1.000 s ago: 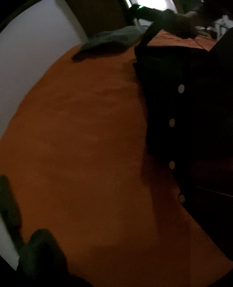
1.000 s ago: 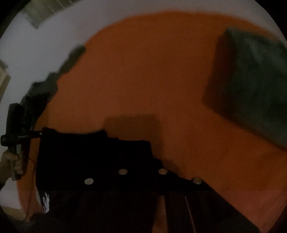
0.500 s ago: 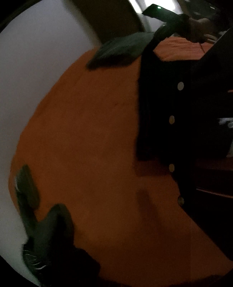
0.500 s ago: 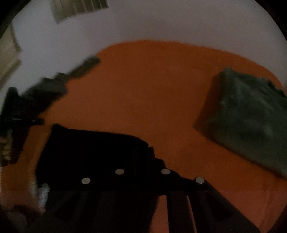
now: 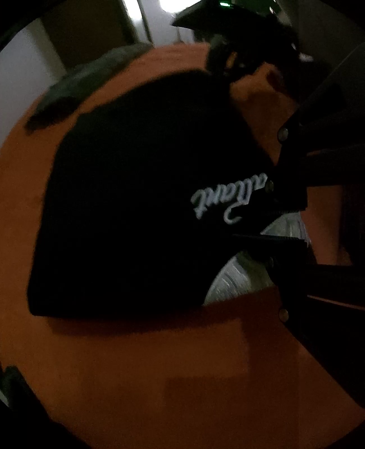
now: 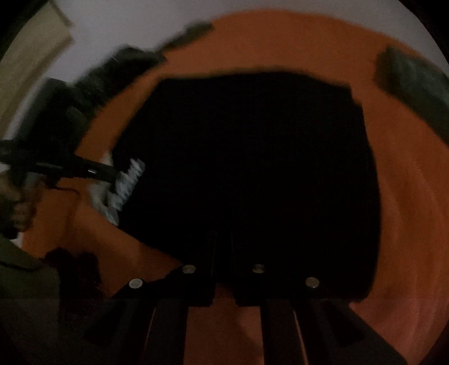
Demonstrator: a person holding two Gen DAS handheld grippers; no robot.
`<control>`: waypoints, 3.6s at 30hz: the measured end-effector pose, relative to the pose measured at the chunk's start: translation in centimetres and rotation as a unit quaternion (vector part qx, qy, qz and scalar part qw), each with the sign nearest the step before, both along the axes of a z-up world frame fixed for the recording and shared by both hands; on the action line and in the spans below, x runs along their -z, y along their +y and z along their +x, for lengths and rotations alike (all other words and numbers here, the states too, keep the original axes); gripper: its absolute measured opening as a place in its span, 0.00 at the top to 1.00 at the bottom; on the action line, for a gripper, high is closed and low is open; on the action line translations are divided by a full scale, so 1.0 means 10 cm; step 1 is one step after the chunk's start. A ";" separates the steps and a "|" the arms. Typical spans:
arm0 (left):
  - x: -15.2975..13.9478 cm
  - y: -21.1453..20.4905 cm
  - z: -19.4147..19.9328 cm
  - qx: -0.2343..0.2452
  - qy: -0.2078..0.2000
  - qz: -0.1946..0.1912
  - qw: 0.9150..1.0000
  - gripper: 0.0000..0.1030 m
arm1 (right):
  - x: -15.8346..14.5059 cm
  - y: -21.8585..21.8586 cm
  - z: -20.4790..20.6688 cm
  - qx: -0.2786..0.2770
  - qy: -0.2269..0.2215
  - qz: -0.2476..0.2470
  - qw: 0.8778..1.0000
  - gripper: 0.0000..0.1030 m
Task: Fold clothes
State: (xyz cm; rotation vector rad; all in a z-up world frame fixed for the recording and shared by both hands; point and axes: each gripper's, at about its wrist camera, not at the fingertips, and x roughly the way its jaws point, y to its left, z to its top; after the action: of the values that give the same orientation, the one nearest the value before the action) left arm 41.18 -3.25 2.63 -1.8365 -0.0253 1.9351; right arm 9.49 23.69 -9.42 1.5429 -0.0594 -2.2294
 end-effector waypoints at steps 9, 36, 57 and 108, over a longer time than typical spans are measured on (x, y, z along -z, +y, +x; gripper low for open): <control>0.17 -0.04 -0.10 -0.028 -0.029 0.029 0.999 0.88 | 0.08 1.53 0.03 0.122 -0.042 0.078 0.989 1.00; 0.26 0.06 -0.42 -0.007 -0.012 0.016 1.000 0.87 | 0.06 2.58 -0.24 0.086 -0.085 -0.068 0.990 1.00; 0.14 0.36 -0.47 -0.067 -0.027 -0.045 0.996 0.50 | -1.08 1.94 -0.36 0.068 0.037 0.029 0.997 1.00; 0.21 -0.73 0.85 -0.375 -0.089 0.145 0.911 0.49 | -0.42 1.54 0.56 0.281 -0.008 -0.104 0.954 0.76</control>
State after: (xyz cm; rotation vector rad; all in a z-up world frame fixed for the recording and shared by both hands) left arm 49.69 -10.58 0.56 -1.9388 -1.1685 2.0437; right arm 15.09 39.08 -5.18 1.5632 -0.8064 -2.5175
